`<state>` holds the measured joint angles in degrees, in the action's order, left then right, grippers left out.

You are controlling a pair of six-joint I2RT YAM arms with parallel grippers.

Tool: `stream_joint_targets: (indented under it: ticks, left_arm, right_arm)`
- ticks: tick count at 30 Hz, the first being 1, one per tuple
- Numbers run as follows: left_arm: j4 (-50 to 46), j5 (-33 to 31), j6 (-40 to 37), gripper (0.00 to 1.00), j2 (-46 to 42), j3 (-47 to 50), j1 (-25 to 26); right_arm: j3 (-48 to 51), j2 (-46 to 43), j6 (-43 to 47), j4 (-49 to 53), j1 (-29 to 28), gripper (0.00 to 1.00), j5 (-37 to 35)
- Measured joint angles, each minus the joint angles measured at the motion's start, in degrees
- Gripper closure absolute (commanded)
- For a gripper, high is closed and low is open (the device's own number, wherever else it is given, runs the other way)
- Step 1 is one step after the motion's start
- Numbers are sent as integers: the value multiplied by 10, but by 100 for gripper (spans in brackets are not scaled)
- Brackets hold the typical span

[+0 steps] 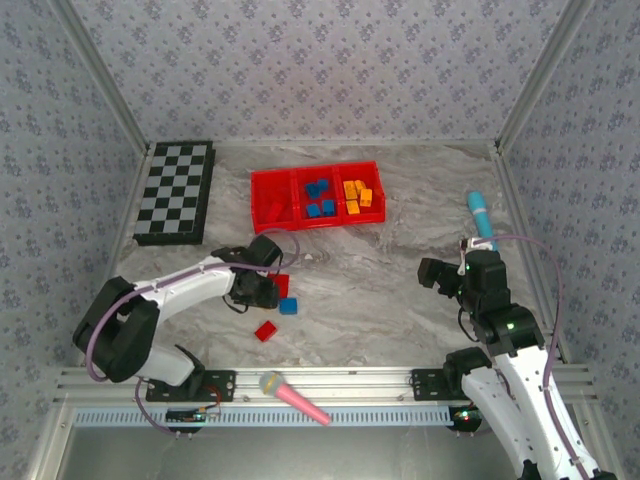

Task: Sort the legos into containers by color
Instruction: Pick up the lego from the middle-left of the table.

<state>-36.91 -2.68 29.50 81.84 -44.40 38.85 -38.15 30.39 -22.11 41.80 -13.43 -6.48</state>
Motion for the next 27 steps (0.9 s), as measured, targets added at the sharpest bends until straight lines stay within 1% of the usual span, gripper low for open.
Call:
stream_joint_targets:
  ticks: [4,6,7,9,11,14,17,21,24,27]
  left_arm:
    - [4,1,1,55,9,0,-6]
    - [6,2,5,59,14,0,-7]
    - [7,1,9,62,16,0,-8]
    - [6,1,17,74,16,0,-9]
    - [6,0,26,79,12,0,-9]
    - [-9,-3,38,80,-5,0,-8]
    - [-32,-12,51,80,-50,-6,-2]
    - [-56,-22,66,77,-104,-54,4]
    - [-52,-29,70,76,-104,-111,5]
    - [-50,-32,70,75,-61,-185,5]
  right_arm:
    - [0,1,0,0,0,1,0]
    - [0,1,0,0,0,1,0]
    - [0,1,0,0,1,1,0]
    - [0,1,0,0,1,1,0]
    - [0,1,0,0,2,0,0]
    - [0,1,0,0,3,1,0]
    - [0,1,0,0,4,1,0]
    - [0,1,0,0,4,1,0]
    - [0,1,0,0,4,1,0]
    - [0,1,0,0,4,1,0]
